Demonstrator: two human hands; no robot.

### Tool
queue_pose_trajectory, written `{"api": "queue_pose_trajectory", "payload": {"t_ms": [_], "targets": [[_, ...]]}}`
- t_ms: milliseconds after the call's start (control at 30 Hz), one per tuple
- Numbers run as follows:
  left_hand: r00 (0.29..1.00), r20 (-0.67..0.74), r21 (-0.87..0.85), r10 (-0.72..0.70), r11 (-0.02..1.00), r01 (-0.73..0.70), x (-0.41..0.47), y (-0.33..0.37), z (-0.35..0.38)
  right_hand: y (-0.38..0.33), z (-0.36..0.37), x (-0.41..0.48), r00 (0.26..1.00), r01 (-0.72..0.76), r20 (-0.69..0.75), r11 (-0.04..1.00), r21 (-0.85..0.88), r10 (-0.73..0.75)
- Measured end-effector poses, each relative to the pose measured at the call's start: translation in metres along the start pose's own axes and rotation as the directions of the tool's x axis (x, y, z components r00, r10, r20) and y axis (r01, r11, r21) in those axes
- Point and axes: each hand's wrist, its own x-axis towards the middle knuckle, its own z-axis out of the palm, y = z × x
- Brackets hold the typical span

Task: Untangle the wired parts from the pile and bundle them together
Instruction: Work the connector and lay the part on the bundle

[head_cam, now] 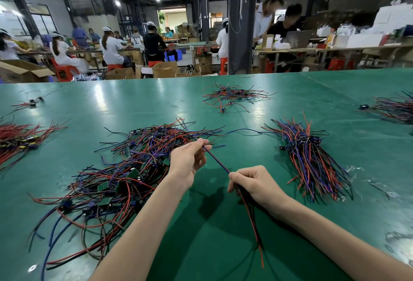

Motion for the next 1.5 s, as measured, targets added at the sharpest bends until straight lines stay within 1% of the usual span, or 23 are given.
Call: {"api": "queue_pose_trajectory", "payload": {"t_ms": [100,300,367,467,567,633,700,767,800,833,867,900,933,967,1000,1033,1067,1100,1133,1200,1333,1433,1500], "targets": [[1.0,-0.005,-0.021,-0.029,0.999,0.029,0.0,0.002,0.001,0.0,0.0,0.0,1.0,0.0,0.003,1.0,-0.003,0.0],[1.0,-0.004,0.068,-0.008,0.998,0.009,0.0,0.01,-0.002,0.001,-0.001,0.0,0.999,-0.012,0.029,1.0,-0.02,0.013],[1.0,-0.017,0.067,-0.024,0.997,0.025,0.0,0.012,-0.003,0.001,-0.001,0.0,0.999,-0.011,0.035,1.0,-0.029,0.012],[0.99,0.032,-0.037,-0.14,0.989,0.141,0.001,0.016,-0.003,0.001,-0.001,0.0,0.999,-0.013,0.047,0.999,-0.04,0.015],[0.943,0.165,-0.238,-0.29,0.916,0.324,0.0,0.018,-0.002,-0.001,-0.002,-0.001,0.997,-0.009,0.074,0.999,-0.042,0.012],[0.918,0.223,-0.328,-0.329,0.861,0.388,-0.002,0.018,-0.002,-0.002,-0.002,-0.001,0.995,-0.006,0.098,0.999,-0.048,0.011],[0.915,0.228,-0.342,-0.332,0.853,0.395,-0.002,0.017,-0.001,-0.004,-0.002,-0.002,0.992,-0.012,0.123,0.999,-0.047,0.018],[0.941,0.169,-0.276,-0.292,0.903,0.329,0.0,0.015,-0.002,-0.006,-0.002,-0.004,0.989,-0.023,0.144,0.999,-0.029,0.027],[0.964,0.121,-0.201,-0.235,0.946,0.256,0.001,0.013,-0.003,-0.006,-0.003,-0.004,0.988,-0.029,0.152,0.999,-0.016,0.032],[0.987,0.066,-0.092,-0.148,0.984,0.154,0.003,0.011,-0.003,-0.007,-0.003,-0.005,0.987,-0.036,0.157,0.999,-0.005,0.036],[0.999,0.02,0.043,-0.034,0.999,0.033,0.004,0.008,-0.004,-0.008,-0.003,-0.005,0.986,-0.04,0.162,0.999,0.005,0.039],[0.996,-0.002,0.183,0.094,0.979,-0.092,0.005,0.005,-0.005,-0.009,-0.003,-0.006,0.985,-0.044,0.167,0.999,0.014,0.041],[0.975,0.005,0.314,0.223,0.925,-0.213,0.006,0.002,-0.006,-0.009,-0.002,-0.006,0.984,-0.047,0.173,0.999,0.024,0.042],[0.938,0.036,0.44,0.344,0.837,-0.324,0.006,-0.001,-0.007,-0.01,-0.002,-0.007,0.983,-0.05,0.181,0.998,0.032,0.044],[0.889,0.084,0.558,0.449,0.718,-0.416,0.007,-0.004,-0.008,-0.01,-0.002,-0.007,0.981,-0.053,0.189,0.998,0.04,0.044],[0.839,0.135,0.65,0.527,0.592,-0.476,0.008,-0.006,-0.009,-0.011,-0.002,-0.007,0.98,-0.055,0.194,0.997,0.046,0.045],[0.802,0.166,0.695,0.574,0.508,-0.508,0.009,-0.008,-0.01,-0.012,-0.002,-0.007,0.98,-0.057,0.195,0.997,0.052,0.046],[0.783,0.169,0.698,0.598,0.489,-0.524,0.01,-0.009,-0.011,-0.012,-0.002,-0.007,0.98,-0.062,0.191,0.996,0.059,0.049],[0.784,0.153,0.672,0.602,0.518,-0.529,0.011,-0.01,-0.011,-0.013,-0.003,-0.006,0.981,-0.067,0.185,0.996,0.063,0.054],[0.816,0.095,0.6,0.57,0.621,-0.504,0.013,-0.01,-0.011,-0.015,-0.004,-0.005,0.983,-0.079,0.168,0.995,0.055,0.069],[0.894,-0.002,0.466,0.448,0.791,-0.395,0.012,-0.012,-0.004,-0.016,-0.005,-0.003,0.987,-0.113,0.117,0.992,0.051,0.106],[0.955,0.002,0.404,0.296,0.873,-0.272,0.0,-0.014,0.005,-0.016,-0.007,0.002,0.992,-0.127,-0.005,0.983,0.134,0.128],[0.984,0.062,0.377,0.169,0.909,-0.18,-0.01,-0.015,0.013,-0.017,-0.01,0.005,0.985,-0.124,-0.095,0.971,0.202,0.145]]}}
